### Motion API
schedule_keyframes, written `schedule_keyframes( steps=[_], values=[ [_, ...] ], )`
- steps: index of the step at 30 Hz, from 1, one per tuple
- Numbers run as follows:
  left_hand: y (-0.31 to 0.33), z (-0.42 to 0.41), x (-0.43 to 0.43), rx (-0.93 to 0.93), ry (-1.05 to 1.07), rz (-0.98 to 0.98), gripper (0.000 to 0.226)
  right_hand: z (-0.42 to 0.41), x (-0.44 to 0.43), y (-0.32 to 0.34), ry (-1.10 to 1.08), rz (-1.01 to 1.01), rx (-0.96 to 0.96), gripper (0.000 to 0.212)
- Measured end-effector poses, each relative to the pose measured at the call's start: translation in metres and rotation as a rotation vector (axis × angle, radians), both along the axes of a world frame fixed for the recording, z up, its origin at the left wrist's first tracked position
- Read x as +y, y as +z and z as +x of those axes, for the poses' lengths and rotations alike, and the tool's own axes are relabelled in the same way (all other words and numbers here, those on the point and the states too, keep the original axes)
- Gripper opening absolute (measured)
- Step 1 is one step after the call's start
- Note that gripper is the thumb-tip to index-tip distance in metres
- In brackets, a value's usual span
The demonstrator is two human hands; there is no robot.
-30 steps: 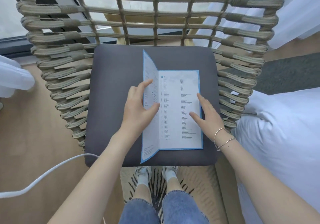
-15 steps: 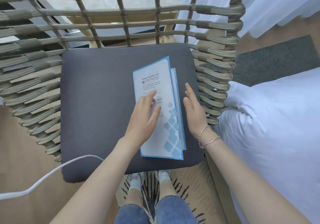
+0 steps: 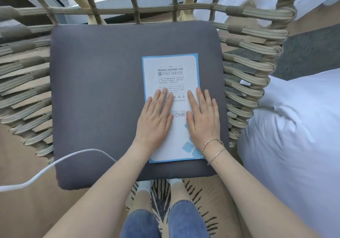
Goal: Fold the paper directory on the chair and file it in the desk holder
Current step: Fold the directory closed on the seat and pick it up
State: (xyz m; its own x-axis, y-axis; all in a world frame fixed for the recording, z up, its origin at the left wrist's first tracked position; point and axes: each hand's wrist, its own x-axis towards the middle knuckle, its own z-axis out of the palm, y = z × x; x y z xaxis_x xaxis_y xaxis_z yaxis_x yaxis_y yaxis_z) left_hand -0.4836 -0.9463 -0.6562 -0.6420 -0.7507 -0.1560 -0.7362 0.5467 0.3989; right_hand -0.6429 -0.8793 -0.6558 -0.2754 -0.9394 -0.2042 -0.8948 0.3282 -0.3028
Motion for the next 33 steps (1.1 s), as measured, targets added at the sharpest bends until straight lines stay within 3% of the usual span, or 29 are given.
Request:
schedule_keyframes(
  steps=[7,13,18,33],
  values=[
    [0.002,0.002,-0.004,-0.007,-0.012,-0.018,0.054,0.002,-0.008,0.014,-0.018,0.024,0.039,0.055],
    [0.026,-0.012,-0.057,-0.016,0.115,-0.137,0.058,-0.007,-0.075,0.036,0.009,-0.068,0.019,0.058],
    [0.006,-0.026,-0.103,-0.095,0.096,-0.094,0.060,-0.015,-0.122,0.011,0.103,-0.015,0.048,0.058],
    [-0.032,-0.019,-0.107,-0.114,0.045,-0.099,0.061,-0.019,-0.123,-0.020,0.143,0.026,0.145,0.062]
  ],
)
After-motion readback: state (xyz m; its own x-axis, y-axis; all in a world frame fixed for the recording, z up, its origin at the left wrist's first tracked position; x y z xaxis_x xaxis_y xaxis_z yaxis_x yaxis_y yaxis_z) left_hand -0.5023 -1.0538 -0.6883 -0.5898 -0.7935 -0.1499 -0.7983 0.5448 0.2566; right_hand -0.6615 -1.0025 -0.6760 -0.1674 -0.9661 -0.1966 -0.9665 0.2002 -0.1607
